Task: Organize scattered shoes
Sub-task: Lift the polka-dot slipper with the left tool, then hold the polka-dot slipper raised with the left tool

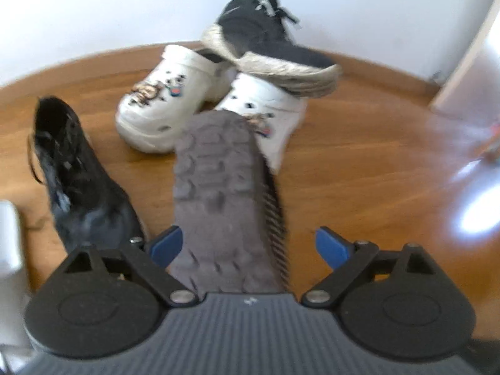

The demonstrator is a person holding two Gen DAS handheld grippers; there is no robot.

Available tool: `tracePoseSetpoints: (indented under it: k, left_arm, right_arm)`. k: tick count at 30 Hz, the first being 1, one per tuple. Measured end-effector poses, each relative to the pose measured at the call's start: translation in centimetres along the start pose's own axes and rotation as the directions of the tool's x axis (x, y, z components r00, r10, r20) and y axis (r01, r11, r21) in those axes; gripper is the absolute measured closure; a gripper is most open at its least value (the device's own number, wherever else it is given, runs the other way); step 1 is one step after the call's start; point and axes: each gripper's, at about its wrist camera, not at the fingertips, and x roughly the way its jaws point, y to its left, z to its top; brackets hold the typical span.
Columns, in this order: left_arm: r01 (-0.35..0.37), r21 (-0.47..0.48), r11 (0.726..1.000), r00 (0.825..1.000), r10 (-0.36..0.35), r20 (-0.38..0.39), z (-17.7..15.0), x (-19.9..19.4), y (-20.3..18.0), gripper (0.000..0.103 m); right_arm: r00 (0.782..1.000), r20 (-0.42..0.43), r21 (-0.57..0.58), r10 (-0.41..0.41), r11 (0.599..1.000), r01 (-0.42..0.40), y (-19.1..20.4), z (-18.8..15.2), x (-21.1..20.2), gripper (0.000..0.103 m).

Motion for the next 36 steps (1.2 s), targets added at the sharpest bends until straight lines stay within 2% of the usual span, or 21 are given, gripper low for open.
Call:
tracePoseSetpoints:
  k: [3,4,5,6,8,10,14,17,19,21,23,24,26,27,30,36]
  left_arm:
    - [-0.041,-0.006,0.999,0.998,0.041,-0.044,-0.2,1.7,0.7,0.020]
    - [-0.039,-0.011,0.999,0.998,0.038,-0.046,-0.2,1.8,0.9,0.028]
    - [0.011,-0.054,0.998,0.999,-0.013,-0.043,-0.4,1.6,1.8,0.046]
    - [0.064,-0.099,0.993,0.997,-0.068,-0.036,-0.7,1.5,2.8,0.057]
    - [0.065,-0.088,0.994,0.997,-0.068,-0.024,-0.9,0.6,3.3,0.080]
    - [0.033,-0.063,0.997,0.999,-0.033,-0.008,-1.2,-0.6,4.3,0.084]
    - [-0.014,-0.080,0.997,1.000,0.014,-0.008,-2.0,-1.6,7.4,0.083]
    - [-0.054,-0.110,0.992,0.997,0.048,-0.056,-2.3,-1.3,9.0,0.083]
    - [-0.039,-0.147,0.988,0.998,0.032,-0.050,-3.2,-1.9,10.5,0.081]
    - [0.002,-0.153,0.988,0.999,-0.008,-0.044,-3.3,-2.9,10.4,0.069]
    - [0.035,-0.128,0.991,0.999,-0.038,-0.023,-3.4,-4.0,9.3,0.044]
    - [0.051,-0.114,0.992,0.999,-0.052,-0.012,-3.4,-4.5,8.7,0.040]
    - [0.060,-0.034,0.998,0.998,-0.060,0.014,-3.4,-5.3,5.7,0.022]
    - [0.051,-0.012,0.999,0.999,-0.051,0.015,-3.3,-5.1,4.9,0.019]
    - [-0.019,0.076,0.997,1.000,0.020,-0.009,-3.5,-4.0,1.7,0.017]
    - [-0.100,0.044,0.994,0.988,0.104,-0.115,-3.0,0.1,1.2,0.018]
  right_arm:
    - [1.000,0.000,-0.018,0.025,1.000,-0.025,0.7,0.1,0.0,0.001]
    - [1.000,-0.004,-0.019,0.028,0.999,-0.028,0.8,0.1,0.0,0.001]
    - [0.999,-0.008,-0.019,0.032,0.999,-0.032,0.9,0.0,0.0,0.001]
    - [0.999,-0.010,-0.018,0.033,0.999,-0.033,0.9,0.0,0.1,0.001]
    - [0.999,-0.017,-0.007,0.030,1.000,-0.030,0.7,-0.1,0.2,0.001]
    - [0.999,-0.025,0.008,0.027,1.000,-0.026,0.3,-0.2,0.4,0.001]
    - [0.999,-0.039,0.037,0.027,0.999,-0.026,-0.3,0.1,0.9,0.001]
    - [0.998,-0.046,0.030,0.033,0.999,-0.032,-0.2,0.3,1.3,0.001]
    - [0.998,-0.050,0.027,0.036,0.999,-0.035,0.0,0.4,1.5,0.001]
    - [0.998,-0.055,0.025,0.039,0.999,-0.038,0.1,0.4,1.7,0.001]
    - [0.998,-0.058,0.026,0.040,0.999,-0.038,0.2,0.5,1.8,0.001]
    - [0.997,-0.060,0.026,0.039,0.999,-0.038,0.3,0.5,1.9,0.001]
    - [0.997,-0.062,0.028,0.038,0.999,-0.036,0.4,0.5,1.9,0.001]
    - [0.997,-0.064,0.030,0.037,0.999,-0.035,0.4,0.5,1.9,0.001]
    - [0.997,-0.068,0.038,0.033,0.999,-0.031,0.4,0.5,2.0,0.001]
    - [0.997,-0.063,0.037,0.034,0.999,-0.032,0.9,0.5,1.8,0.001]
